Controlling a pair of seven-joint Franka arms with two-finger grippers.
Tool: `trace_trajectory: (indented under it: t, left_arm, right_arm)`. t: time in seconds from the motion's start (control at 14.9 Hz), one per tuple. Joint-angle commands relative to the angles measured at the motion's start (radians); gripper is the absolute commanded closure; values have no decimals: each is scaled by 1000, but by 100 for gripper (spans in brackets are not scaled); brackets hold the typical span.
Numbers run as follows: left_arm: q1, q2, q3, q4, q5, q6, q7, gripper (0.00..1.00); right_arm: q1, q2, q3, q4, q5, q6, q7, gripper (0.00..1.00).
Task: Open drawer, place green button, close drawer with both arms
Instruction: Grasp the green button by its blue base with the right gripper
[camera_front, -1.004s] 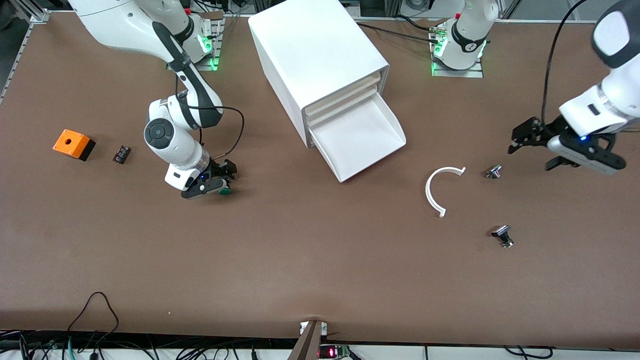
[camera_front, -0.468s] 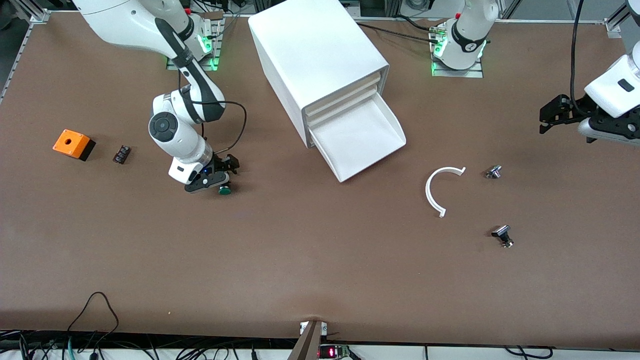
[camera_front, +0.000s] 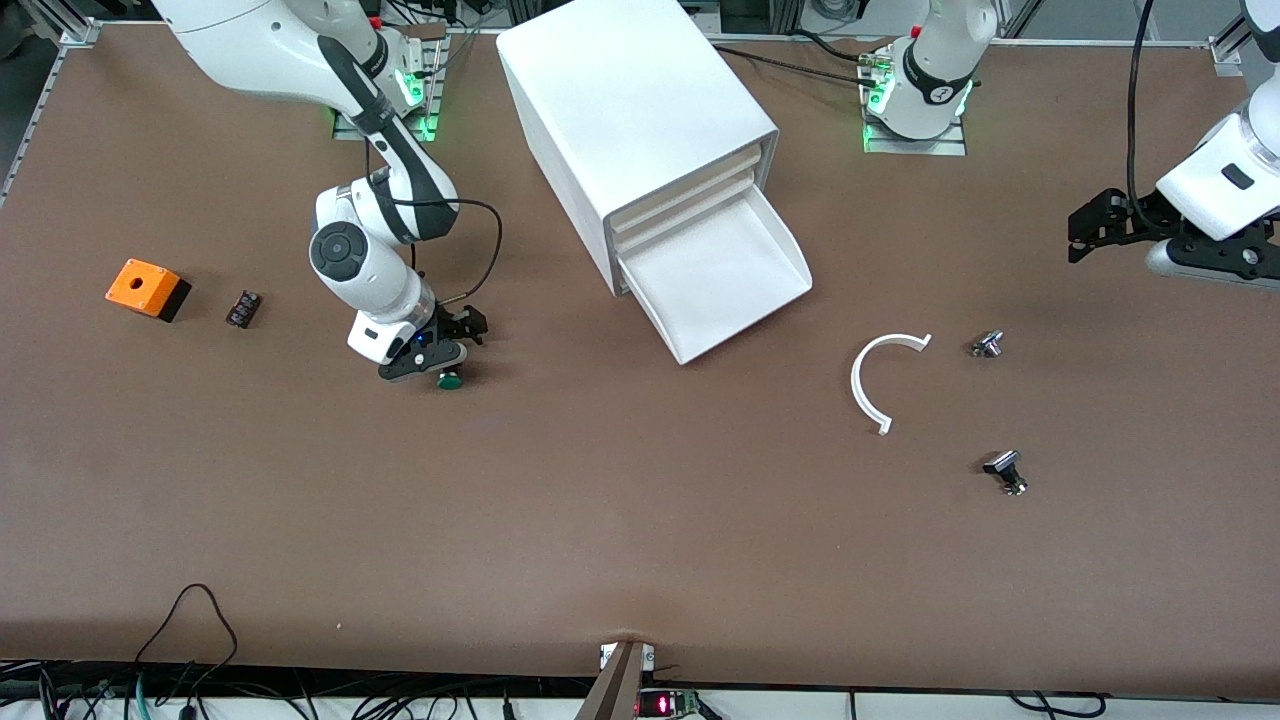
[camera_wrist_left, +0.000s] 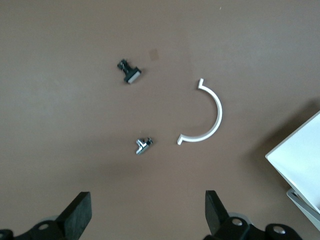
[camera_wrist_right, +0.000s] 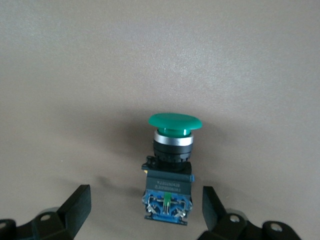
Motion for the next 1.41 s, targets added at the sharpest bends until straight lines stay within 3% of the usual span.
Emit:
trace_trajectory:
  t: [0.0, 0.13, 0.27, 0.54, 0.67, 0.87, 1.34]
  left_arm:
    - [-3, 20, -9, 53, 24, -61, -51, 0]
    - [-1, 20, -9, 53, 22, -62, -51, 0]
    - [3, 20, -9, 53, 22, -64, -51, 0]
    - [6, 20, -6, 53, 20, -64, -51, 0]
    - [6, 20, -6, 53, 19, -64, -51, 0]
    - [6, 20, -4, 53, 19, -64, -49, 0]
    - [6, 22, -6, 61, 14, -85, -51, 0]
  right_arm:
    - [1, 11, 2, -7, 19, 29, -9, 3]
    - [1, 14, 1, -7, 17, 31, -11, 4]
    - [1, 14, -1, -4, 17, 29, -11, 13]
    - [-1, 24, -1, 11, 16, 23, -14, 54]
    - [-1, 23, -1, 14, 11, 21, -14, 69]
    - [-1, 20, -1, 31, 11, 18, -18, 75]
    - [-2, -60, -2, 117, 0, -70, -32, 75]
